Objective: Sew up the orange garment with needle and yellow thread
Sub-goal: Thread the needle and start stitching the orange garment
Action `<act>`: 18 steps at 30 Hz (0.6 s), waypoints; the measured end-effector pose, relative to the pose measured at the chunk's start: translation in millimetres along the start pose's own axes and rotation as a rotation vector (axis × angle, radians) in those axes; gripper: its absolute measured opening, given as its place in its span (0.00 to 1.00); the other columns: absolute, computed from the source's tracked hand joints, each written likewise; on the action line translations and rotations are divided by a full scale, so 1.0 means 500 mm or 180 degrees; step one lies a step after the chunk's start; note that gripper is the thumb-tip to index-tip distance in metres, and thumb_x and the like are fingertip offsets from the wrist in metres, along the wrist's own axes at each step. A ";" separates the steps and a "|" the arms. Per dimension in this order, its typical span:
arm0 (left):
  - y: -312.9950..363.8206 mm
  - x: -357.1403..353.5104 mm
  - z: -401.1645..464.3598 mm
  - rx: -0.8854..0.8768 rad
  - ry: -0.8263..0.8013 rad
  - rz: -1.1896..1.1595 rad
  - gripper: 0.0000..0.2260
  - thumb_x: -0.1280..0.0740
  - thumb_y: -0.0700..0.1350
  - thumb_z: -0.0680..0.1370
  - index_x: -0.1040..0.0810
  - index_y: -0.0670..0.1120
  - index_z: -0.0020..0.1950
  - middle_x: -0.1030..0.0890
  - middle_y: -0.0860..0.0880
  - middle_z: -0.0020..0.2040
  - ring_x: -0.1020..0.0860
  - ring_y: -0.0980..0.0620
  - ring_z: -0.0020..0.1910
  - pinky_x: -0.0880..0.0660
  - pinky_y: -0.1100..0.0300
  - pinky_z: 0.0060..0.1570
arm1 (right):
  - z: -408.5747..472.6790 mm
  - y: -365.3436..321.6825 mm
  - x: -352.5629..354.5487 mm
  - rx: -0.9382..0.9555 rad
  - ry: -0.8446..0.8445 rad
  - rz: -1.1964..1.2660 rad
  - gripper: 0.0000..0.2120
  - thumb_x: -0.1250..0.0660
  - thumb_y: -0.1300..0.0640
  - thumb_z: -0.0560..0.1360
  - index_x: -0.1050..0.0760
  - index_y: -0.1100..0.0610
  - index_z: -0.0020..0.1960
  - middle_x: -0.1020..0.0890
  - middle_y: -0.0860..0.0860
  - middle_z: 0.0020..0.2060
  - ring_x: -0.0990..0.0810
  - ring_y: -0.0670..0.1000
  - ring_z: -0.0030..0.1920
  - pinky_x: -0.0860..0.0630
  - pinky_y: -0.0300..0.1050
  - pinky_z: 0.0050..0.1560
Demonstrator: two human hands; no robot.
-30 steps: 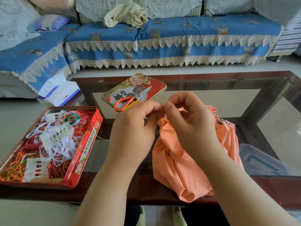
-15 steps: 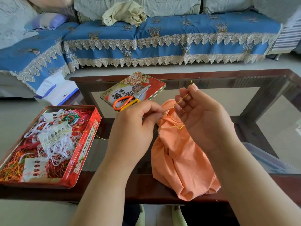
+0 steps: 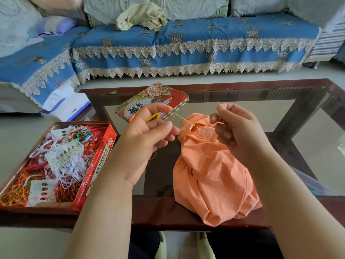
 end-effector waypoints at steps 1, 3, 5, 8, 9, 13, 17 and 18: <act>-0.001 0.001 0.000 0.0076 -0.0135 -0.0267 0.10 0.33 0.38 0.75 0.20 0.52 0.50 0.19 0.50 0.36 0.22 0.56 0.38 0.26 0.63 0.42 | 0.001 0.002 0.004 -0.0025 0.0069 -0.0016 0.09 0.42 0.60 0.82 0.31 0.57 0.43 0.23 0.52 0.32 0.38 0.44 0.22 0.42 0.33 0.18; -0.002 0.006 -0.001 0.0162 -0.0297 -0.0383 0.09 0.32 0.40 0.74 0.17 0.52 0.47 0.19 0.50 0.37 0.22 0.56 0.37 0.26 0.64 0.40 | 0.005 0.006 0.014 -0.0081 0.0254 0.0061 0.09 0.42 0.60 0.82 0.31 0.57 0.43 0.24 0.52 0.32 0.38 0.43 0.22 0.43 0.33 0.18; -0.006 0.021 0.000 0.0244 -0.0250 -0.0042 0.09 0.29 0.41 0.72 0.19 0.50 0.51 0.18 0.49 0.38 0.22 0.56 0.37 0.26 0.64 0.40 | 0.011 0.007 0.031 -0.0091 0.0505 0.0085 0.09 0.42 0.60 0.82 0.31 0.57 0.43 0.24 0.51 0.32 0.38 0.43 0.23 0.44 0.33 0.19; -0.018 0.045 0.001 0.0474 -0.0045 0.0300 0.14 0.32 0.41 0.72 0.25 0.48 0.57 0.17 0.48 0.38 0.21 0.55 0.35 0.27 0.62 0.40 | 0.017 0.007 0.056 -0.0041 0.0843 0.0127 0.10 0.43 0.59 0.82 0.31 0.56 0.42 0.24 0.50 0.31 0.38 0.43 0.22 0.44 0.34 0.19; -0.024 0.050 0.002 0.0550 0.0021 0.0315 0.13 0.33 0.39 0.74 0.25 0.48 0.57 0.16 0.48 0.39 0.20 0.55 0.35 0.27 0.62 0.40 | 0.019 0.008 0.060 -0.0035 0.0872 0.0125 0.10 0.43 0.59 0.82 0.31 0.56 0.42 0.24 0.50 0.31 0.38 0.43 0.22 0.44 0.34 0.19; -0.049 0.043 0.001 0.0804 0.0040 -0.0043 0.12 0.36 0.35 0.77 0.24 0.46 0.59 0.14 0.48 0.45 0.19 0.57 0.34 0.22 0.65 0.37 | 0.018 0.019 0.033 -0.0055 0.0466 -0.0098 0.10 0.42 0.59 0.82 0.31 0.57 0.43 0.23 0.51 0.30 0.40 0.44 0.20 0.44 0.34 0.19; -0.055 0.018 0.000 0.0882 -0.0214 -0.0642 0.17 0.35 0.38 0.72 0.23 0.49 0.60 0.15 0.49 0.51 0.19 0.58 0.35 0.22 0.68 0.36 | 0.006 0.026 -0.011 0.0053 0.0185 -0.0459 0.08 0.42 0.59 0.82 0.31 0.57 0.44 0.21 0.52 0.30 0.39 0.44 0.19 0.44 0.34 0.20; -0.055 0.014 0.000 0.0882 -0.0250 -0.0750 0.18 0.35 0.38 0.71 0.23 0.49 0.60 0.15 0.50 0.52 0.19 0.59 0.35 0.22 0.68 0.36 | 0.002 0.024 -0.019 0.0114 0.0165 -0.0523 0.08 0.42 0.59 0.82 0.31 0.57 0.44 0.20 0.52 0.30 0.39 0.44 0.19 0.43 0.35 0.20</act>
Point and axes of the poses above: each hand's wrist, its own z-axis towards the middle knuckle, its own x-axis out of the back of the hand, y = z × x, the point moved 5 cm from there along z, towards the middle knuckle
